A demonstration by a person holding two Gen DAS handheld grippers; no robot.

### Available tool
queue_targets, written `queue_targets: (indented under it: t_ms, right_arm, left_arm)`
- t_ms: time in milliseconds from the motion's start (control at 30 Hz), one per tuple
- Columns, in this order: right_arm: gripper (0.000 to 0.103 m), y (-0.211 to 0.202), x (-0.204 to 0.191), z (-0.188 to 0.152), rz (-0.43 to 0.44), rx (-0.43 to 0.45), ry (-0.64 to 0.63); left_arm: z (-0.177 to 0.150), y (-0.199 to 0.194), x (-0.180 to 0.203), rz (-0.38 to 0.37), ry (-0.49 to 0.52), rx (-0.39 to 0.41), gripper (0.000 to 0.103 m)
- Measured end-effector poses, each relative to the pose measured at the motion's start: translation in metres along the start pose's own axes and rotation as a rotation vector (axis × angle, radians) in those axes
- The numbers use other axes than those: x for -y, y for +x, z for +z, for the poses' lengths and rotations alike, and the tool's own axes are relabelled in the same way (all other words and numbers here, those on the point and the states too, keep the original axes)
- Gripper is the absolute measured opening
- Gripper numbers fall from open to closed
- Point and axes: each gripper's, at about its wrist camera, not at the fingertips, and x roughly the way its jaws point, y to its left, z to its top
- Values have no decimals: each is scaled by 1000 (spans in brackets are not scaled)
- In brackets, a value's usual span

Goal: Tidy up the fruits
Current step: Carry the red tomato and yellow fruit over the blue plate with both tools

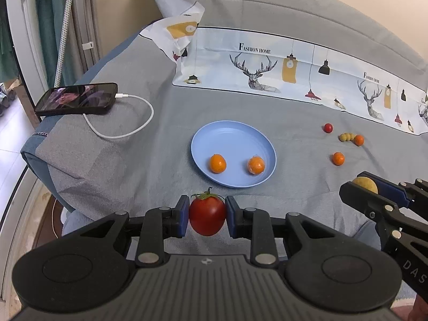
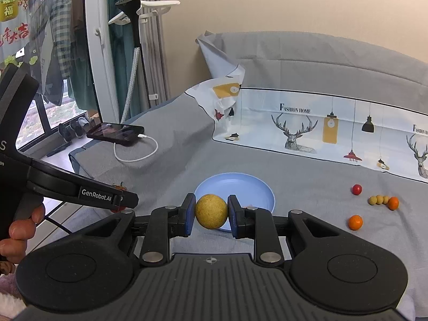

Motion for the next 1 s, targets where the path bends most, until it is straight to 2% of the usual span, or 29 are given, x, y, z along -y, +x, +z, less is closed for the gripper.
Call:
queue_targets:
  t_ms: [1000]
  right_arm:
    - [27,35,7,-1,-30,-62,19]
  left_arm:
    - [6,36,-5,-3,-12,-66,32]
